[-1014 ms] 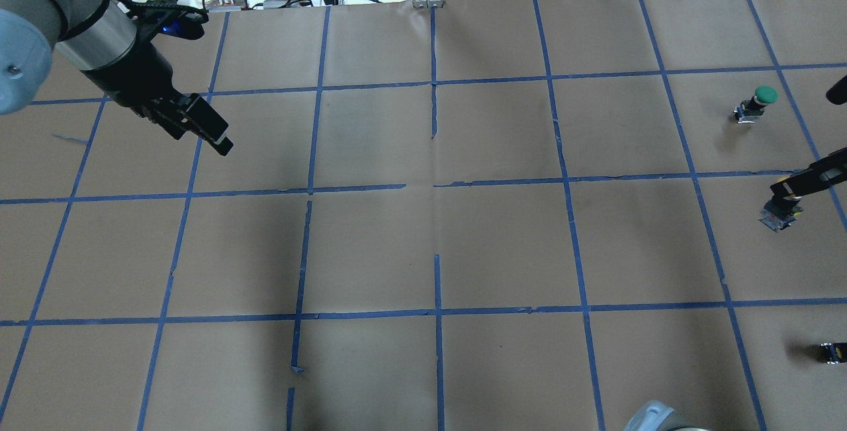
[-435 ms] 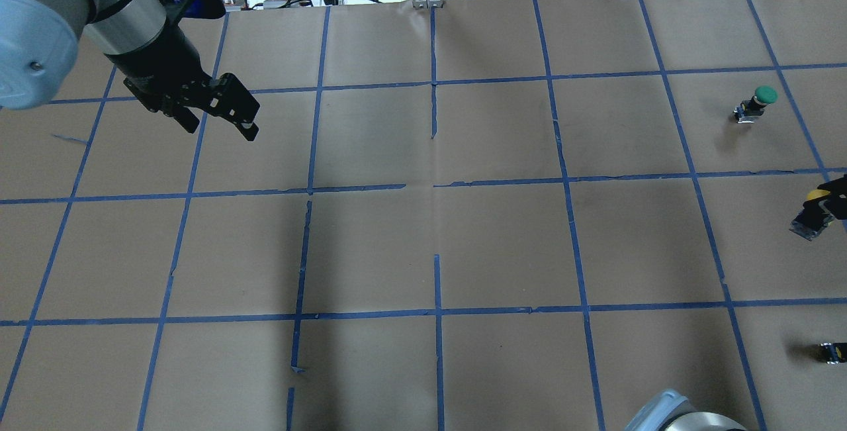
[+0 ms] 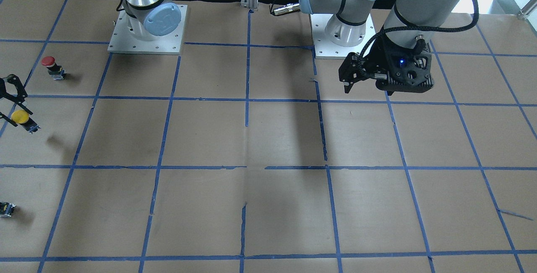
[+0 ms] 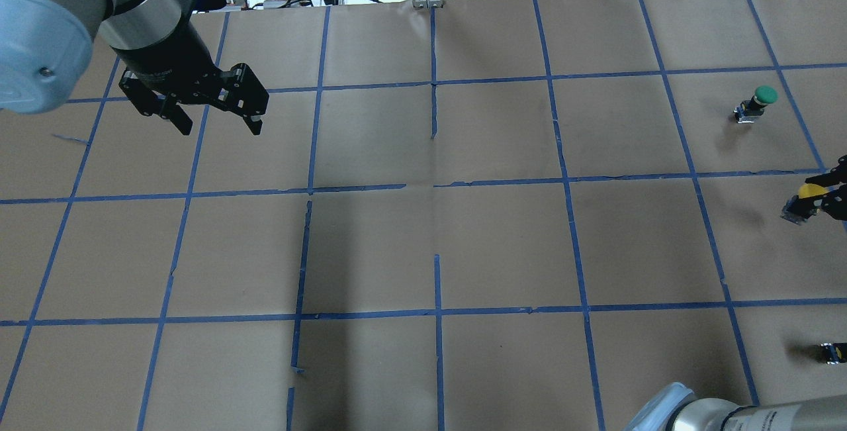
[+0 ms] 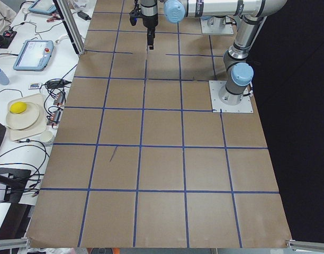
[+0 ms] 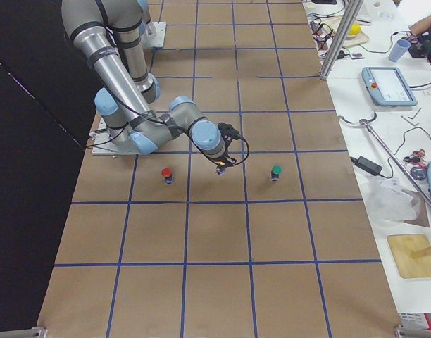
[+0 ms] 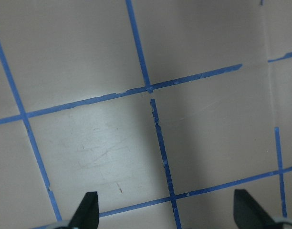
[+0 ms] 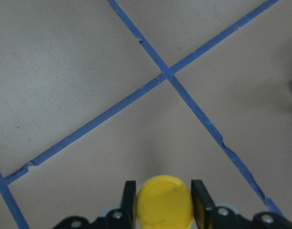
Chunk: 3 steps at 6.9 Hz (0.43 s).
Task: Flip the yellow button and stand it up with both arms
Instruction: 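Lower the button upright onto the table with the right gripper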
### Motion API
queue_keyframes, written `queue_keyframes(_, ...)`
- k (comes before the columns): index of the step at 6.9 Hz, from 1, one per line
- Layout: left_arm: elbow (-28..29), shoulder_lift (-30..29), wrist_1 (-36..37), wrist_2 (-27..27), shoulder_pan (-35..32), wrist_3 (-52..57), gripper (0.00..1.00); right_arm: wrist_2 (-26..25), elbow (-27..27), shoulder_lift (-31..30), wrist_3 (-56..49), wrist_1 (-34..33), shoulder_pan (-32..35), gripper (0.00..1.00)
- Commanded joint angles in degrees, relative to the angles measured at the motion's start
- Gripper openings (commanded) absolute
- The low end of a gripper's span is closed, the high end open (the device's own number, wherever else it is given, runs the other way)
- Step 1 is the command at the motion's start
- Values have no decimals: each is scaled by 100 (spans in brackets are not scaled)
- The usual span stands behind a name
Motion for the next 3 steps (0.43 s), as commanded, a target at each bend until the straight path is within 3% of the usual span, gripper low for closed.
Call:
queue_keyframes(1,0,44,52,-11,5,-295,100,132,1,219,-651,-7,-4,14)
queue_keyframes(3,0,26,53,-11,5,-277,100,62,1,299,-1009,-16,-56,16)
